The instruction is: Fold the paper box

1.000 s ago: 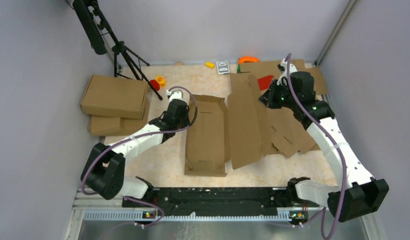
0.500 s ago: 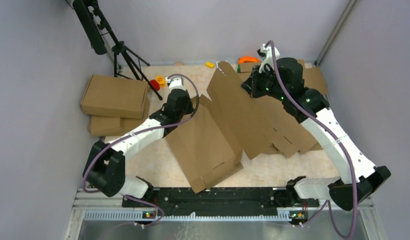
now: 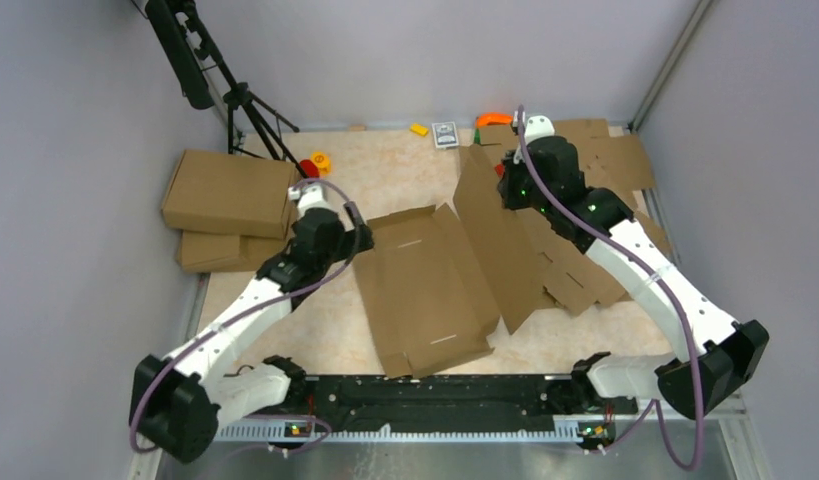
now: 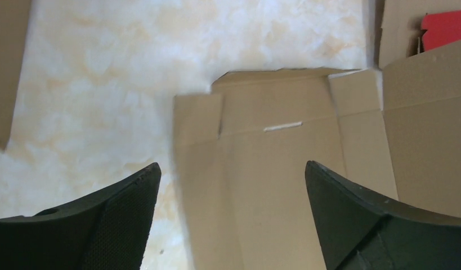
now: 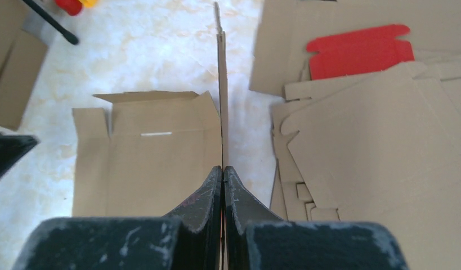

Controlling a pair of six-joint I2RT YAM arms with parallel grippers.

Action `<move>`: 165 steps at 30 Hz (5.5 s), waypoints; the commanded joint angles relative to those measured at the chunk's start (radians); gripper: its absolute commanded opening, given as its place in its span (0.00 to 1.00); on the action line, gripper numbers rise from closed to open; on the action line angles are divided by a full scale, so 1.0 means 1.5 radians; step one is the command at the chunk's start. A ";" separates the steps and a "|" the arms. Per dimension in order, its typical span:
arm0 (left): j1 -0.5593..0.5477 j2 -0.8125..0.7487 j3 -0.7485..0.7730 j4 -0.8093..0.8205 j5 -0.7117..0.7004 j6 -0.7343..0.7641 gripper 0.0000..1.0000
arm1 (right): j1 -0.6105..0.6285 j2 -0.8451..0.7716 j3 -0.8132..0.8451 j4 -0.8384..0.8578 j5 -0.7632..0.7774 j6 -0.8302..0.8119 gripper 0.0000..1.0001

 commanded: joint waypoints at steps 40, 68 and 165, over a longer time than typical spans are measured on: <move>0.122 0.131 -0.058 0.065 0.359 -0.096 0.00 | -0.034 -0.045 -0.003 0.058 -0.226 0.077 0.00; -0.058 0.040 -0.059 0.452 -0.078 0.136 0.00 | -0.030 -0.176 -0.262 0.519 -0.253 -0.017 0.00; -0.186 0.077 -0.332 0.833 -0.189 0.343 0.00 | -0.029 -0.510 -0.449 0.012 -0.086 0.109 0.19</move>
